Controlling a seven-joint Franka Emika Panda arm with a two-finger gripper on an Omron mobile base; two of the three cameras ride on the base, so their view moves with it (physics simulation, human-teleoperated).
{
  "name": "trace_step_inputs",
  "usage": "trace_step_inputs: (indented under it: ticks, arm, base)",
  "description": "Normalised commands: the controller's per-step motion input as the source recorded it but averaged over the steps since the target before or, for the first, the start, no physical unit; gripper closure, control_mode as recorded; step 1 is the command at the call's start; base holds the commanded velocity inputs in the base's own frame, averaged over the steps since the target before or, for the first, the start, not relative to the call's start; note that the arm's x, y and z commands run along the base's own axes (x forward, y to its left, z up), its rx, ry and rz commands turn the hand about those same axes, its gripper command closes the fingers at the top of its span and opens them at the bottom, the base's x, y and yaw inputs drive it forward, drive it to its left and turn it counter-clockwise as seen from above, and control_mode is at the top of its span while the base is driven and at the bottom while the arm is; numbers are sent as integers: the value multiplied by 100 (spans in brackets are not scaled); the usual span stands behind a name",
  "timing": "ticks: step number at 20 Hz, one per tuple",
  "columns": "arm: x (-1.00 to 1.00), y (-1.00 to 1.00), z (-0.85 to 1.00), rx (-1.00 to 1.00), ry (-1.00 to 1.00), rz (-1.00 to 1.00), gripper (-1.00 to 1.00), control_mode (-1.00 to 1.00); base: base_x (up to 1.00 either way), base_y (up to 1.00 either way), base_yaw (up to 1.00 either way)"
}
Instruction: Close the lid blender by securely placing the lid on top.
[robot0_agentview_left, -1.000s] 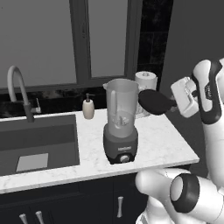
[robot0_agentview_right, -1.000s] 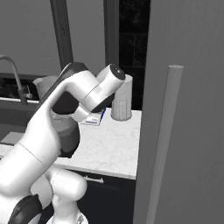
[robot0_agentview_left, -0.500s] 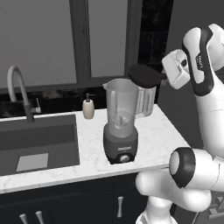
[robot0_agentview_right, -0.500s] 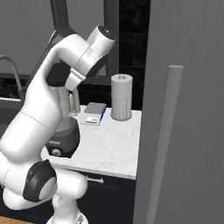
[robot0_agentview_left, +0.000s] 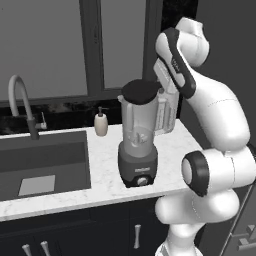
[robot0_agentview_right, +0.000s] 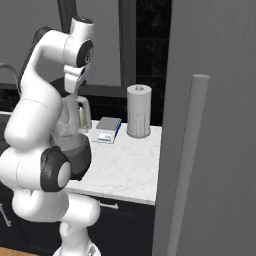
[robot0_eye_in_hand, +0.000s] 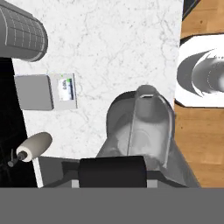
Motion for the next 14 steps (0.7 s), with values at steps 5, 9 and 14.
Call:
trace_step_inputs:
  ticks: [5,9,14]
  arm:
    - [21,6,-15,-7,0,6,100,-100]
    - [54,9,-13,-2,3,4,100,-100]
    - [38,23,-2,0,7,0,100,-100]
  base:
    - [0,0,0]
    - [0,0,0]
    - [0,0,0]
